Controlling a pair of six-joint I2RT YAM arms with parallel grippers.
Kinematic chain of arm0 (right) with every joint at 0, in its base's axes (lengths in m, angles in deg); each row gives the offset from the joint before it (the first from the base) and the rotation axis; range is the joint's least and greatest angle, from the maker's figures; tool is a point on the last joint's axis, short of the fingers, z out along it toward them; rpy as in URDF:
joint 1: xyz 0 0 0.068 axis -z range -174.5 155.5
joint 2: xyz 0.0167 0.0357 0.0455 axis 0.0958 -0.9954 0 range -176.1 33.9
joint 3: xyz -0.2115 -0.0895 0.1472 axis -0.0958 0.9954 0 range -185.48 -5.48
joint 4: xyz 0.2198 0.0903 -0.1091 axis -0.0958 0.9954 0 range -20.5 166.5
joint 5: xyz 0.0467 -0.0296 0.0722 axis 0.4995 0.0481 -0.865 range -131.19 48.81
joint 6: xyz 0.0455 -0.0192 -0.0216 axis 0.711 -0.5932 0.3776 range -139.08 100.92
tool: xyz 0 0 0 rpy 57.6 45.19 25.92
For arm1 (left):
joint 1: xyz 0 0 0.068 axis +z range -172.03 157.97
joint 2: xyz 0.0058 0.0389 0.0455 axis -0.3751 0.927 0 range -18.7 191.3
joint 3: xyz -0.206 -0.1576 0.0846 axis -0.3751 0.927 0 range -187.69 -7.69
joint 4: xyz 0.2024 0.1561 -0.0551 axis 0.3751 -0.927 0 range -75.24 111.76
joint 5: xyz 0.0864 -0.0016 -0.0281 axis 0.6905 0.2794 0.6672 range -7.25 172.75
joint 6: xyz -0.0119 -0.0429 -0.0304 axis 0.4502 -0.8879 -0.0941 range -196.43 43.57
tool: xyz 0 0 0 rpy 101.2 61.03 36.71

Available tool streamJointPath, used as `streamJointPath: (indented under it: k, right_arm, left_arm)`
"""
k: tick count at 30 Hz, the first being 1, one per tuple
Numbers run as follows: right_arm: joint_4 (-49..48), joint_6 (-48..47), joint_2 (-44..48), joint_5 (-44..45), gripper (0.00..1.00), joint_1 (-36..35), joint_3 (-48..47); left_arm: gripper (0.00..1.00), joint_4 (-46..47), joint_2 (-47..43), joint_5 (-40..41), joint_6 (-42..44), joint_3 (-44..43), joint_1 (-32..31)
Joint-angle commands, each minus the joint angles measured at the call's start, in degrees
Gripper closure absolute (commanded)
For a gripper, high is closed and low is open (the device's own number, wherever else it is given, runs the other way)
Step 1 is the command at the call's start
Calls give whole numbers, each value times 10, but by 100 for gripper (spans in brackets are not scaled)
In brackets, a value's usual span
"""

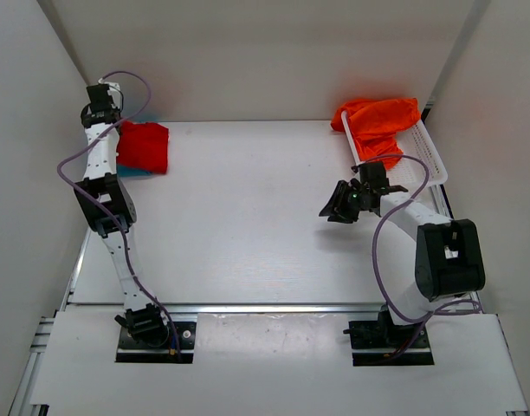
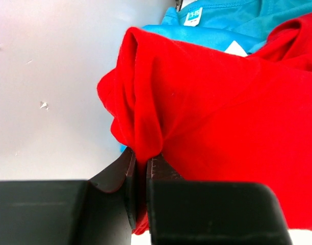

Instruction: Fold and stack the t-shirts

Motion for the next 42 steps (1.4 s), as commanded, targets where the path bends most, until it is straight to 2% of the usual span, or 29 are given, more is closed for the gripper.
streamJointPath:
  k: [1,2,4,5,7,8,12,16,19,22,25,27,30,35,38,42]
  right_arm:
    - [-3,-7,-5,-11,55,-2,-24]
    - [-2,-8,-8,-13,55,-5,-26]
    - [6,-9,-9,-12,56,-9,-31]
    - [3,-12,-7,-12,55,-11,-31]
    - [11,-14,-11,-11,55,-15,-36]
    - [7,-13,-10,-10,55,-23,-38]
    - [12,-16,-5,-18,55,-30,-39]
    - [11,-11,10,-17,55,-28,-37]
    - [28,-16,30,-1,55,-29,-45]
    - [74,-39,49,32,55,-33,-73]
    - [126,-65,67,63,55,-33,-121]
    - [146,-75,89,82,55,-13,-157]
    - [149,-81,130,109,56,16,-179]
    - [75,-88,191,169,52,62,-161]
    - [23,-97,216,212,48,79,-135]
    - [-18,-88,195,269,47,109,-156]
  left_arm:
    - [91,3,10,31,-4,-25,11]
    - [84,3,11,49,2,-26,7]
    - [53,3,19,67,-4,-29,8]
    - [45,1,19,78,-5,-36,10]
    - [9,1,26,96,-4,-39,13]
    - [2,4,26,108,-1,-44,15]
    - [1,12,16,134,8,-38,23]
    - [1,15,-21,119,15,-1,15]
    - [1,-4,-77,47,3,53,-4]
    - [1,-19,-163,-48,7,172,-35]
    - [2,-54,-251,-133,49,271,-102]
    - [1,-81,-310,-154,73,327,-176]
    - [2,-97,-358,-171,86,415,-255]
    - [2,-161,-347,-295,62,463,-318]
    - [1,-147,-334,-303,38,510,-345]
    - [1,-114,-334,-318,20,554,-364]
